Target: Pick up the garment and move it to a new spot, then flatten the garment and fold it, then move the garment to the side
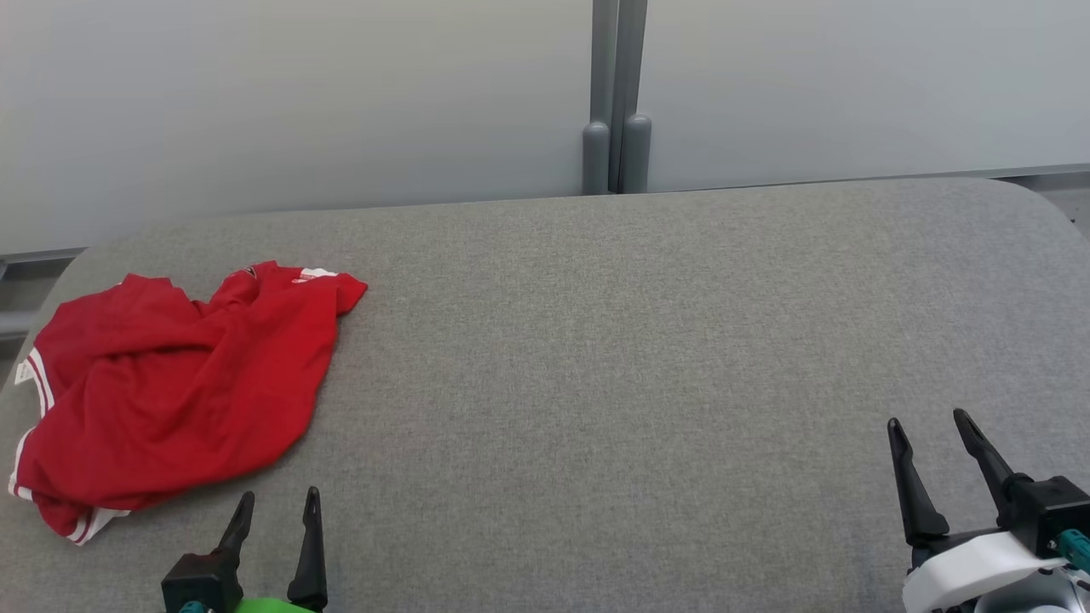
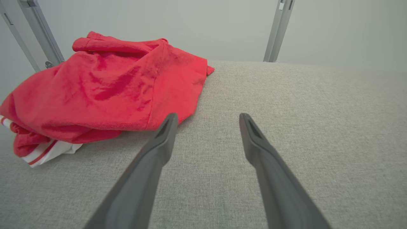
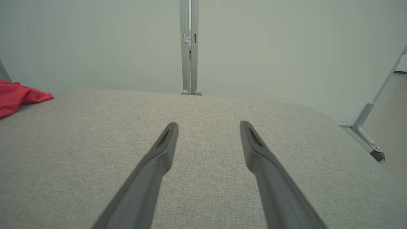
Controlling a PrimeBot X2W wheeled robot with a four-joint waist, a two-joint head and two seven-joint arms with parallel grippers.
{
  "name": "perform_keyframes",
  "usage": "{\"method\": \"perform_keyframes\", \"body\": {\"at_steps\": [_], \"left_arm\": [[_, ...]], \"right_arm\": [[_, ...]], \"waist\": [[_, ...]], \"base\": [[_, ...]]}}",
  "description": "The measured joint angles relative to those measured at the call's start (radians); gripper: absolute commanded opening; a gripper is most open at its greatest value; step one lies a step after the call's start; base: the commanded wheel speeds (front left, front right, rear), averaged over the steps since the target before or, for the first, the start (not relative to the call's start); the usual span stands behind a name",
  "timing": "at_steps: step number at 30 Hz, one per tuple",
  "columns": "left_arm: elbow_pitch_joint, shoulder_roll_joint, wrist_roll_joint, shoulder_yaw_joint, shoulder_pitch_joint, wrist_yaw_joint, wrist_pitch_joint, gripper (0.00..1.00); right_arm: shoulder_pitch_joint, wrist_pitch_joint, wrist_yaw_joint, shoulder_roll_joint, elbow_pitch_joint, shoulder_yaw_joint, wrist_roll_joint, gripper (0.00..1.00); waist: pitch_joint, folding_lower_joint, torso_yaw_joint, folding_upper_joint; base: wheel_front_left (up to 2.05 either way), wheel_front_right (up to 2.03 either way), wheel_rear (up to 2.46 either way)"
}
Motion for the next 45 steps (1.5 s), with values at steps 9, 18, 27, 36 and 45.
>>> {"method": "perform_keyframes", "body": {"at_steps": [9,18,27,36,45], "left_arm": [[-0.002,-0.005,0.007,0.007,0.000,0.000,-0.003,1.00],[-0.002,-0.007,0.007,0.011,0.000,-0.003,-0.003,1.00],[-0.002,-0.009,0.007,0.013,0.000,-0.004,-0.003,1.00],[-0.002,-0.011,0.006,0.012,0.000,-0.005,-0.004,1.00],[-0.002,-0.012,0.002,0.049,0.023,0.000,-0.005,1.00]], "right_arm": [[0.006,-0.004,0.000,0.008,0.006,-0.008,0.012,1.00],[0.006,-0.004,0.000,0.009,0.015,-0.007,0.016,1.00],[0.006,-0.004,0.000,0.011,0.016,-0.011,0.015,1.00],[0.015,-0.004,0.000,0.022,0.016,0.006,0.011,1.00],[0.014,-0.004,0.000,0.037,0.032,0.070,0.008,1.00]], "waist": [[0.001,0.0000,0.002,0.0000],[0.000,0.0000,0.000,0.0000],[0.000,0.0000,0.000,0.0000],[-0.007,0.0000,0.048,0.0000],[-0.017,0.0000,0.192,0.0000]], "base": [[0.00,0.00,0.00],[0.00,0.00,0.00],[0.00,0.00,0.00],[0.00,0.00,0.00],[0.00,0.00,0.00]]}}
